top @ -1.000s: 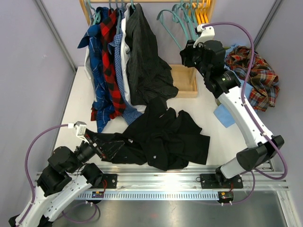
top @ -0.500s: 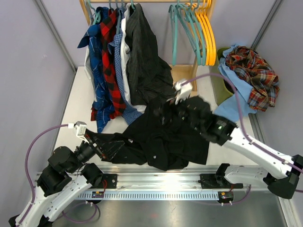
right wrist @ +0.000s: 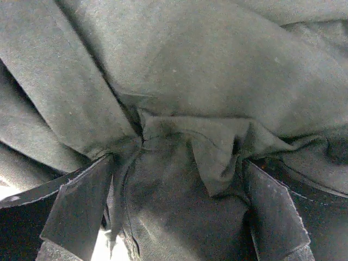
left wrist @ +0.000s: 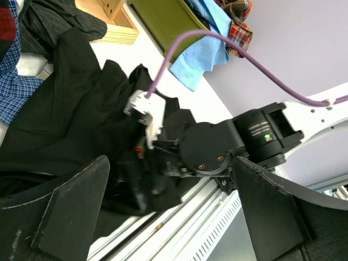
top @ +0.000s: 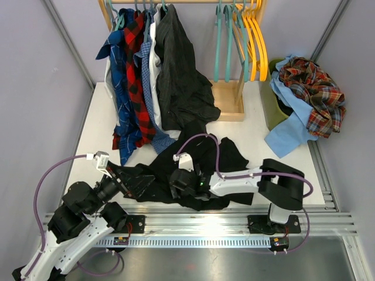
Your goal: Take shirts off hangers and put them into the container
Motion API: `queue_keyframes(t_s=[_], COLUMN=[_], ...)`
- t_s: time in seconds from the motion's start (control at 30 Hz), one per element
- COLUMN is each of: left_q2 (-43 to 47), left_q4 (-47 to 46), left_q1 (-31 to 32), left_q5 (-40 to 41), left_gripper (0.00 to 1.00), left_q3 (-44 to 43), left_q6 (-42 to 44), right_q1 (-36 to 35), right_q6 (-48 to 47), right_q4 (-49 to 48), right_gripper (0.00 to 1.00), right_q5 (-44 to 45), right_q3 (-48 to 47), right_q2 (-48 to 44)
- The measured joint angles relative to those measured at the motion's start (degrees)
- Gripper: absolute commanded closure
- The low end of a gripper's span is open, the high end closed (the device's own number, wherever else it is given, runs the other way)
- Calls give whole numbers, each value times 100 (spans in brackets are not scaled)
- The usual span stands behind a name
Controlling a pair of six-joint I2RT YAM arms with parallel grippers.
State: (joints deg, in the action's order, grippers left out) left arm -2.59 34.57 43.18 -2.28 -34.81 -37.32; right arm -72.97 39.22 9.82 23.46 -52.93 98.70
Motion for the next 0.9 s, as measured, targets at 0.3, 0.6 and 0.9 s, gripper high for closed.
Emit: queue_keyframes(t_s=[0.3,0.6,0.9], left_q2=[31,9,-249], left_q4=[7,-4,-153], left_q1=[-2,-2,-2], left_q5=[13,13,-39], left_gripper=[1,1,1], left_q3=[17,79,109], left_q6=[-31,-72,-149], right_q1=[42,894,2304], right_q6=[1224,2806,2037], right_q4=[-538,-1729,881], right_gripper=[81,100,100], right_q5=[990,444,1239], right_q3=[-632,1110,1486], right_q2=[907,-199,-3021])
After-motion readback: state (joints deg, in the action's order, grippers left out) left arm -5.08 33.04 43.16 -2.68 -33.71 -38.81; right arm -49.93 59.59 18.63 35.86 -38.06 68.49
